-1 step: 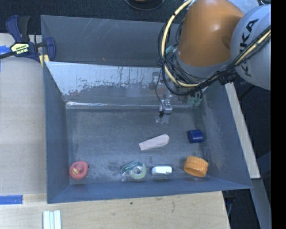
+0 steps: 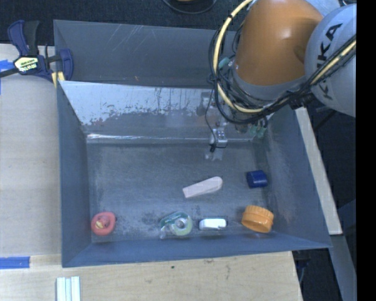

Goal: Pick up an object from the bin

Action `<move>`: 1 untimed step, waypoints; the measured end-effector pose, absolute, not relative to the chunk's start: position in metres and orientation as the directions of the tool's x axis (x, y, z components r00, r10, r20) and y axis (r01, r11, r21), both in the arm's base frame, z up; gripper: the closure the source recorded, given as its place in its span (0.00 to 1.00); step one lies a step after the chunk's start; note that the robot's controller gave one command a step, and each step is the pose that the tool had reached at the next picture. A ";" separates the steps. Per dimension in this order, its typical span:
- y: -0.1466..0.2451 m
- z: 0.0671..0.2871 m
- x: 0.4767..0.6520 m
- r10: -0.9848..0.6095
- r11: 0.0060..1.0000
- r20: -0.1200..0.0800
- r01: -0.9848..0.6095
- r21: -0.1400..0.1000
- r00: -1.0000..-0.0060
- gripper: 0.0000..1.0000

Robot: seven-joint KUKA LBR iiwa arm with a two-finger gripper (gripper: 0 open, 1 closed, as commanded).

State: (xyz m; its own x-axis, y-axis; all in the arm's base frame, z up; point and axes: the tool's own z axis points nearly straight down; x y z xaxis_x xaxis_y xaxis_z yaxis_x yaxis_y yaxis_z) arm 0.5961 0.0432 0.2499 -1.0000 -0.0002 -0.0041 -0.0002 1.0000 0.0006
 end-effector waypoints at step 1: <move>0.016 0.105 0.568 -0.127 0.992 -0.003 -0.127 0.000 -0.992 0.00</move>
Offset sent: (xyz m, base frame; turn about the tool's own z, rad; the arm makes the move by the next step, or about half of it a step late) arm -0.0439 -0.0302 -0.0899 -0.1627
